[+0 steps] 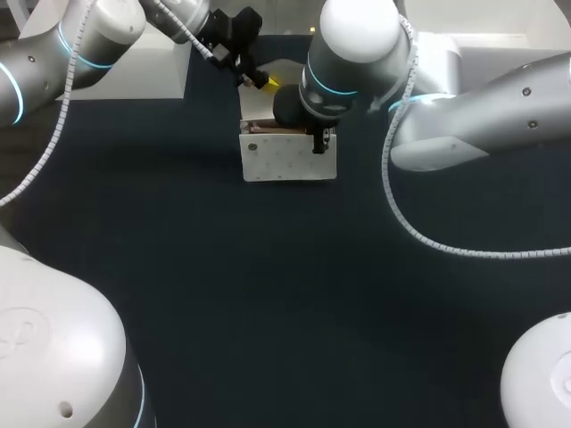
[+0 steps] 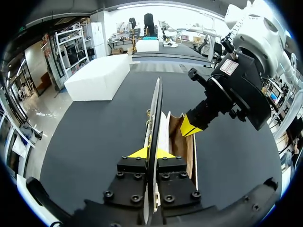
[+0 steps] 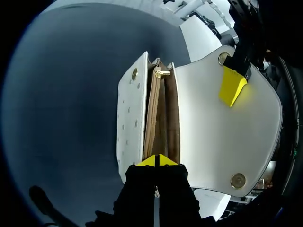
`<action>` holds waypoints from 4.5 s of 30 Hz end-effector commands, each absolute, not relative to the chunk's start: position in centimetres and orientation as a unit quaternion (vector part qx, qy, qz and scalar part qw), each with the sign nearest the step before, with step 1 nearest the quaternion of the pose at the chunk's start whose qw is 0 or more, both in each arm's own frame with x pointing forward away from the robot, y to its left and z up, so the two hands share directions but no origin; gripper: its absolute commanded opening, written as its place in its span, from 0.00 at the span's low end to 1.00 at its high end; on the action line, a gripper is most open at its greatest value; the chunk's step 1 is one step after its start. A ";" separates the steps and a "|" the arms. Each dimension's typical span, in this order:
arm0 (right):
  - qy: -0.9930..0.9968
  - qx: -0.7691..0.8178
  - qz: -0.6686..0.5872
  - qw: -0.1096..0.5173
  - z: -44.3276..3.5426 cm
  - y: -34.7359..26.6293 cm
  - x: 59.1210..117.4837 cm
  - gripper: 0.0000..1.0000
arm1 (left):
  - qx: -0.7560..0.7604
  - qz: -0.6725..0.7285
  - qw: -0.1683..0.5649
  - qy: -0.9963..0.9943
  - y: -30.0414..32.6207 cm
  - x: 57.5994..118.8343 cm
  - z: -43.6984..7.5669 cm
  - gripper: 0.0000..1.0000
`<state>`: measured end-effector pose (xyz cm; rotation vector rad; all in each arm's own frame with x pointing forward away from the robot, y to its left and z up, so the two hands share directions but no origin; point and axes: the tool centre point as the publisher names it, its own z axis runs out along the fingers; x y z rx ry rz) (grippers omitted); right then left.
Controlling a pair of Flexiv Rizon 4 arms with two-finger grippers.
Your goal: Pick up the bag, open it, inspect its contents, close it, and place it on the opposite side
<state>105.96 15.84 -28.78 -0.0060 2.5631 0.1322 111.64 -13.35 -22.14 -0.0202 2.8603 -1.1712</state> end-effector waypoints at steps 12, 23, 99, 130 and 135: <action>0.954 0.001 0.057 0.296 -29.3 15.7 106.3 0.00 | 0.026 -0.402 -0.007 0.915 -13.8 111.2 -22.0 0.00; 0.959 -0.009 0.043 0.279 -31.0 16.0 107.2 0.00 | 0.027 -0.409 -0.018 0.912 -13.6 110.9 -21.7 0.00; 0.967 0.004 0.040 0.251 -33.1 15.7 108.1 0.75 | 0.064 -0.404 -0.057 0.911 -14.5 110.2 -22.5 0.00; 0.920 0.018 0.046 0.390 -24.2 15.0 104.2 0.33 | 0.011 -0.360 0.025 0.932 -14.9 114.0 -25.8 0.00; 0.923 0.016 0.048 0.380 -25.0 15.0 103.7 0.32 | 0.013 -0.358 0.068 0.931 -14.5 115.1 -25.7 0.00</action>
